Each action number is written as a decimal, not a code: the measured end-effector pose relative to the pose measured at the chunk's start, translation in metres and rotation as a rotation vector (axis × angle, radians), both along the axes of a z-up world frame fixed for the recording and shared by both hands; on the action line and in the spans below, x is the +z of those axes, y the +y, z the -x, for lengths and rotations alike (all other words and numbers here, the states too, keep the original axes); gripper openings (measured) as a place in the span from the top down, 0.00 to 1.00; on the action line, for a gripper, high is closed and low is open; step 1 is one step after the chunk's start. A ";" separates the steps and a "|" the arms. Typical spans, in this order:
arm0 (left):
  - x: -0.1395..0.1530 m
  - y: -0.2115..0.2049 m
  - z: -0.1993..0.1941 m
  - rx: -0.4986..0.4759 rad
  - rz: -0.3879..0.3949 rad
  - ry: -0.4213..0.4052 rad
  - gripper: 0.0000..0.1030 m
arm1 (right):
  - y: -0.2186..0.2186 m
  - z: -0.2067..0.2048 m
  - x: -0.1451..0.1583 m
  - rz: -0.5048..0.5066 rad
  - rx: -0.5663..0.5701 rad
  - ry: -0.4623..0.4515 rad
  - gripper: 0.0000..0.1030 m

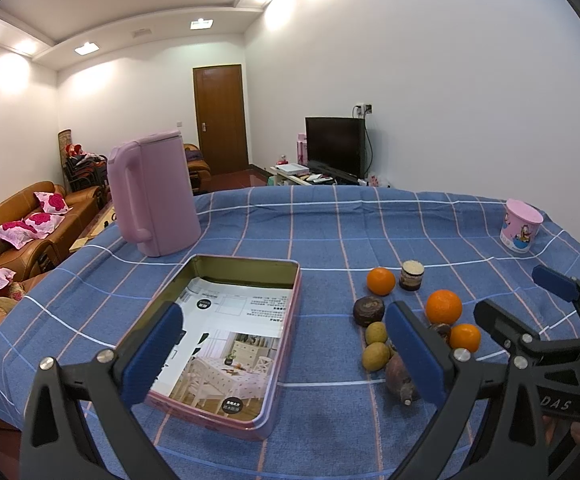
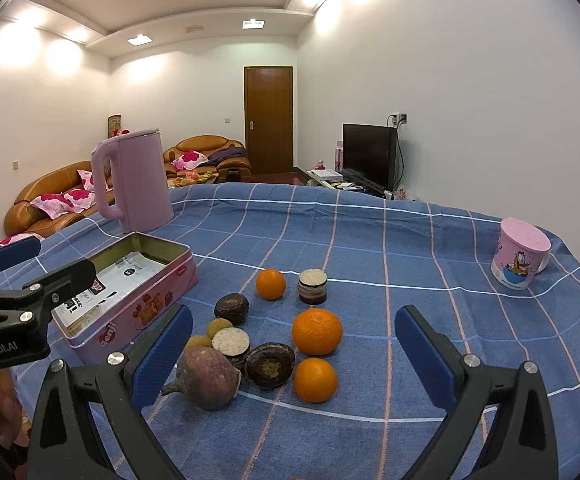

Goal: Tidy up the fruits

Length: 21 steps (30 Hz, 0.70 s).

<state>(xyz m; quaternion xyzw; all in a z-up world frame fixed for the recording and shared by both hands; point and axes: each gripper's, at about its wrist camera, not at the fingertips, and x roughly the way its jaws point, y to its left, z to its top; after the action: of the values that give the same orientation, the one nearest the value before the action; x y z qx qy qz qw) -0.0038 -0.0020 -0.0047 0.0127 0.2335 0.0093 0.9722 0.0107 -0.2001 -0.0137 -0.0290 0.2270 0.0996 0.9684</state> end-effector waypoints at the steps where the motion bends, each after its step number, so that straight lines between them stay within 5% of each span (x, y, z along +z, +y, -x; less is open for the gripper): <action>1: 0.000 0.000 0.000 -0.001 0.001 0.000 0.00 | 0.000 0.000 0.000 0.000 0.000 0.000 0.01; 21: 0.001 0.001 0.001 0.002 0.000 -0.001 0.00 | 0.003 0.001 -0.002 0.002 0.004 0.005 0.01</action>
<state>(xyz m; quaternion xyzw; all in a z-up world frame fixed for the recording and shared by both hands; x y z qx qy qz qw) -0.0044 -0.0010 -0.0041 0.0127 0.2331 0.0102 0.9723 0.0099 -0.1972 -0.0157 -0.0302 0.2297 0.1013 0.9675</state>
